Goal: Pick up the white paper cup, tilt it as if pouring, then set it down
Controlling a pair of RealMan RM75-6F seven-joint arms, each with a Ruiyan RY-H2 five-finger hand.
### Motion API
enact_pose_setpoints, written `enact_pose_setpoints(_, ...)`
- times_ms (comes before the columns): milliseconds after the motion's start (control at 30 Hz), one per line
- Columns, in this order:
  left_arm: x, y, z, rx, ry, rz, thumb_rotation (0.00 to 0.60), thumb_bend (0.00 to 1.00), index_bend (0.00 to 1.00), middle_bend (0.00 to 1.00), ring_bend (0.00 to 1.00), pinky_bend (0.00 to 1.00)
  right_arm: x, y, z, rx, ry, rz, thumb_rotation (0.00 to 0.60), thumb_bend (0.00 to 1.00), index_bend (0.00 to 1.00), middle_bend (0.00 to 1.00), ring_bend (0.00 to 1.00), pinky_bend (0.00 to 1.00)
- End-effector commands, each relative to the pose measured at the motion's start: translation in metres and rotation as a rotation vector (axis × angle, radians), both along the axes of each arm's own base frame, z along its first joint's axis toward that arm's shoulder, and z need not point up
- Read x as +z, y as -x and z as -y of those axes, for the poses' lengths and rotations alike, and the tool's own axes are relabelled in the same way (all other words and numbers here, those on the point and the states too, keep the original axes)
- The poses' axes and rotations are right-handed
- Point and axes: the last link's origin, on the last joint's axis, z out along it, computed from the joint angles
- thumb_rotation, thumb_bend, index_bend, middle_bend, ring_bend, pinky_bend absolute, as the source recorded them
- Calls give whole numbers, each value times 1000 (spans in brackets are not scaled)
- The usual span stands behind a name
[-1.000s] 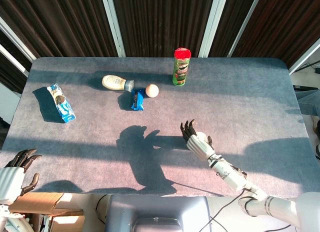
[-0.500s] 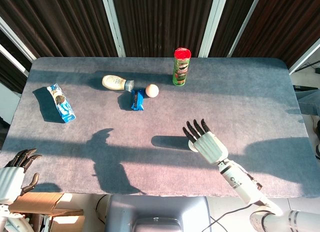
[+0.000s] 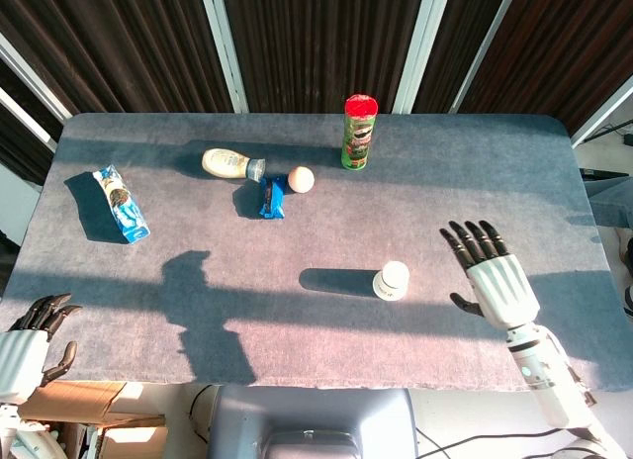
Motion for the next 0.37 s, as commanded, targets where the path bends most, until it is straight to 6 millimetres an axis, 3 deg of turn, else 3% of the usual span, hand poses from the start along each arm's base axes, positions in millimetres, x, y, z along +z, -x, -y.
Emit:
enact_pose_setpoints(33,-1,0,0,0,3,-2,600,461,262,141,114,333,11,29,-13,-68,61,-3,600,340,127,175,112,188)
enact_pose_setpoints(367,-2,0,-1,0,10,-3,600,462,263,141,115,334,8,34,-12,-100,56,-1,600,341,127,175,112,188)
